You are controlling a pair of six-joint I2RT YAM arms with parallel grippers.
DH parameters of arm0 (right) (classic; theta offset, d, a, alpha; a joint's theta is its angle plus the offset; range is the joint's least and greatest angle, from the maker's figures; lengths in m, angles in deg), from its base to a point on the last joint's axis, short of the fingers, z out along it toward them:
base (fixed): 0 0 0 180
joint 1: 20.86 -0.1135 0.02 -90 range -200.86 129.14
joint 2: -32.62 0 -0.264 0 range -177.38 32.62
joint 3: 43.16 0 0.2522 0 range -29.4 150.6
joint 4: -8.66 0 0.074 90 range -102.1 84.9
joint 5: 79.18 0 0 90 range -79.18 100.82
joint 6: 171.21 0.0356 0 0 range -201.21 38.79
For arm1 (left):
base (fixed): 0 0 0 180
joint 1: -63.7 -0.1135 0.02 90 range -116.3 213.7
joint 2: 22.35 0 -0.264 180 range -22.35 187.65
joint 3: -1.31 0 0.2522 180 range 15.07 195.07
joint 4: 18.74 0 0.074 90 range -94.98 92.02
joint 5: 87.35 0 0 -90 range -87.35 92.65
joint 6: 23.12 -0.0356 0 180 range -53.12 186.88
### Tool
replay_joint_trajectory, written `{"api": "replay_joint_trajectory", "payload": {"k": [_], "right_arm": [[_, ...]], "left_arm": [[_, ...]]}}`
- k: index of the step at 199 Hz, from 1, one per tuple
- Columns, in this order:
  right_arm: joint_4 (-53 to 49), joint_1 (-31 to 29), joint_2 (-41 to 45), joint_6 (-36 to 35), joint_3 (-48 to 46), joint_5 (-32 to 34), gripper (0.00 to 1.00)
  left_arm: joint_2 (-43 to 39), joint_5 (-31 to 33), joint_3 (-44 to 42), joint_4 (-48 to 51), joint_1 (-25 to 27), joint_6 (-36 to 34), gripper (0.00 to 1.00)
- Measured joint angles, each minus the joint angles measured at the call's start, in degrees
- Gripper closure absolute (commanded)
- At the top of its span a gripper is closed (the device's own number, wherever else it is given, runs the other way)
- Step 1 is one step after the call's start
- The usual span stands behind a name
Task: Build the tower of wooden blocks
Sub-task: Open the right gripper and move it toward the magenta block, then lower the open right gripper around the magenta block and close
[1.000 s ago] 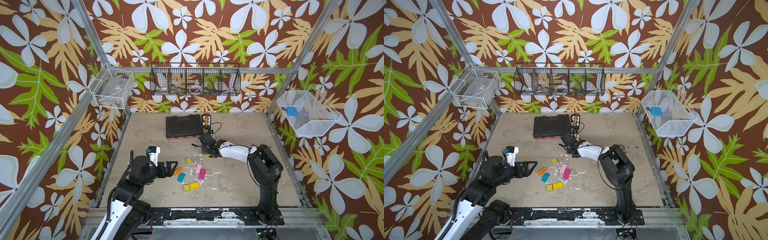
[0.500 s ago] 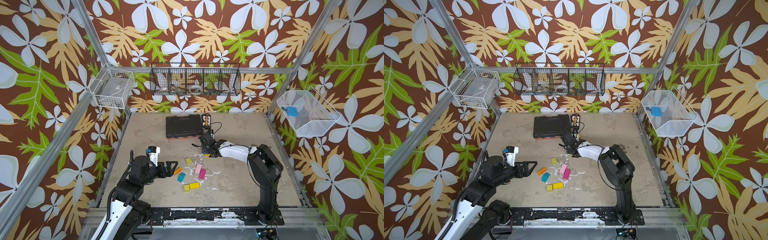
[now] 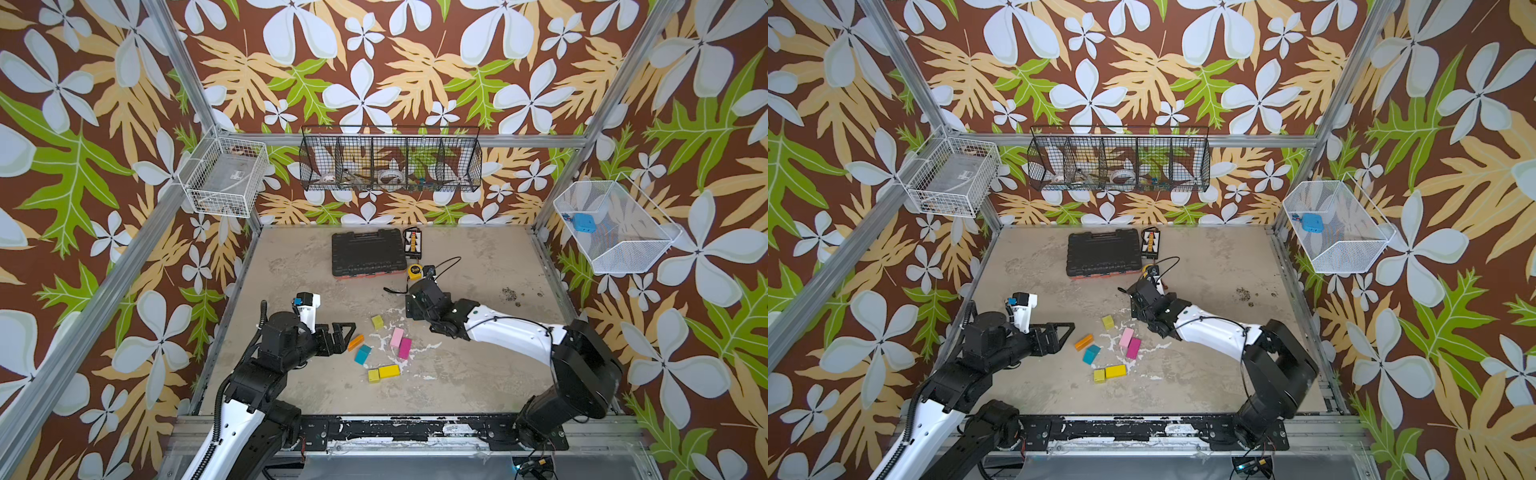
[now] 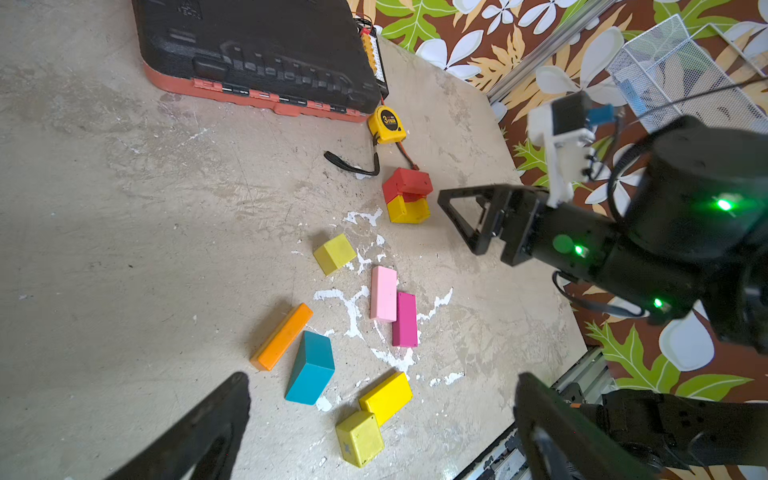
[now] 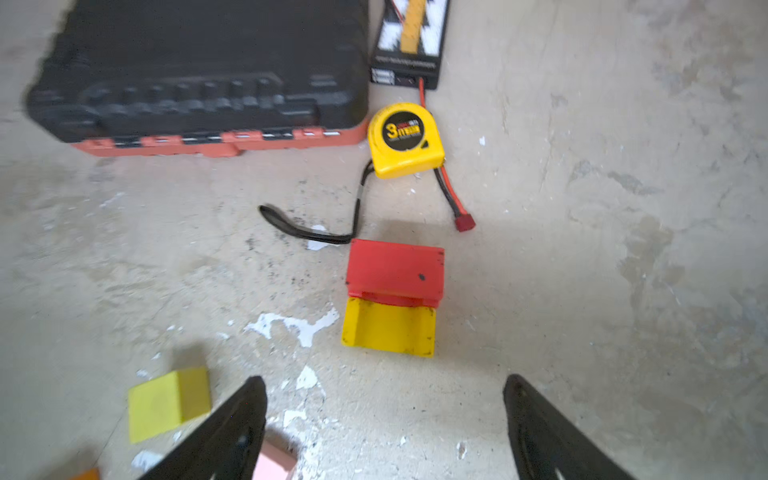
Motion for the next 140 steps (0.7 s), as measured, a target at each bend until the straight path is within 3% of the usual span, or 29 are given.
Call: {"api": "replay_joint_trajectory", "payload": {"k": [33, 68, 99, 140], "right_arm": [[15.2, -3.2, 9.4, -6.4, -16.4, -6.2, 0.04], [31.1, -4.6, 11.5, -10.4, -28.2, -15.1, 0.05], [41.1, -5.7, 8.5, -12.7, -31.5, -20.7, 0.07], [46.6, -5.8, 4.0, -14.9, -31.8, -24.0, 0.08]], "left_arm": [[-0.1, 0.0, 0.0, 0.0, 0.0, 0.0, 0.00], [-0.2, 0.0, 0.0, 0.0, 0.0, 0.0, 0.00], [-0.3, 0.0, 0.0, 0.0, 0.0, 0.0, 0.00], [-0.4, 0.0, -0.2, 0.0, 0.0, 0.0, 0.00]]}}
